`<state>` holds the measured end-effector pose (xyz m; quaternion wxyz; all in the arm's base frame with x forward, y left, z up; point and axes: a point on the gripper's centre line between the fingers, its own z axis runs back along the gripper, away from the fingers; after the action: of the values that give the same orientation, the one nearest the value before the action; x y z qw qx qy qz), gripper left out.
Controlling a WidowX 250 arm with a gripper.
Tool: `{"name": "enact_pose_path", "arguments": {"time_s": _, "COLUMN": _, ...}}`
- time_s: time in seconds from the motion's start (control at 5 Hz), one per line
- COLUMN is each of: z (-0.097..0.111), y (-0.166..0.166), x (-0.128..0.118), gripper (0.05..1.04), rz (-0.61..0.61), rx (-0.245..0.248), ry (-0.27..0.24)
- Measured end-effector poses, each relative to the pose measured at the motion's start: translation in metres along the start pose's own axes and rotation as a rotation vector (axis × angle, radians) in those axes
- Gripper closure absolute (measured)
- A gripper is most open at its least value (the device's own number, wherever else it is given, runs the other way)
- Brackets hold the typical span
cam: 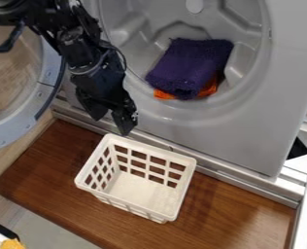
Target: Moved the purple cloth from the washer to the basket
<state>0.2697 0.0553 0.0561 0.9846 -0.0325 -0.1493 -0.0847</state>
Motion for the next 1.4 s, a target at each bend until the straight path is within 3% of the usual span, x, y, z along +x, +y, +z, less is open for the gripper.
{"name": "enact_pose_path", "arguments": {"time_s": 0.2, "z": -0.006, "y": -0.002, "x": -0.005, "gripper": 0.084, "rz": 0.008, "rx": -0.009, "ry": 0.021}}
{"name": "enact_pose_path", "arguments": {"time_s": 0.6, "z": -0.008, "y": -0.030, "x": 0.024, "gripper": 0.084, "rz": -0.088, "rx": -0.010, "ry": -0.062}}
{"name": "enact_pose_path", "arguments": {"time_s": 0.8, "z": -0.004, "y": -0.038, "x": 0.043, "gripper": 0.084, "rz": -0.149, "rx": 0.013, "ry": -0.124}}
{"name": "enact_pose_path", "arguments": {"time_s": 1.0, "z": -0.009, "y": -0.036, "x": 0.057, "gripper": 0.084, "rz": -0.188, "rx": 0.090, "ry": -0.147}}
{"name": "enact_pose_path", "arguments": {"time_s": 1.4, "z": 0.000, "y": -0.030, "x": 0.099, "gripper": 0.084, "rz": -0.219, "rx": 0.130, "ry": -0.251}}
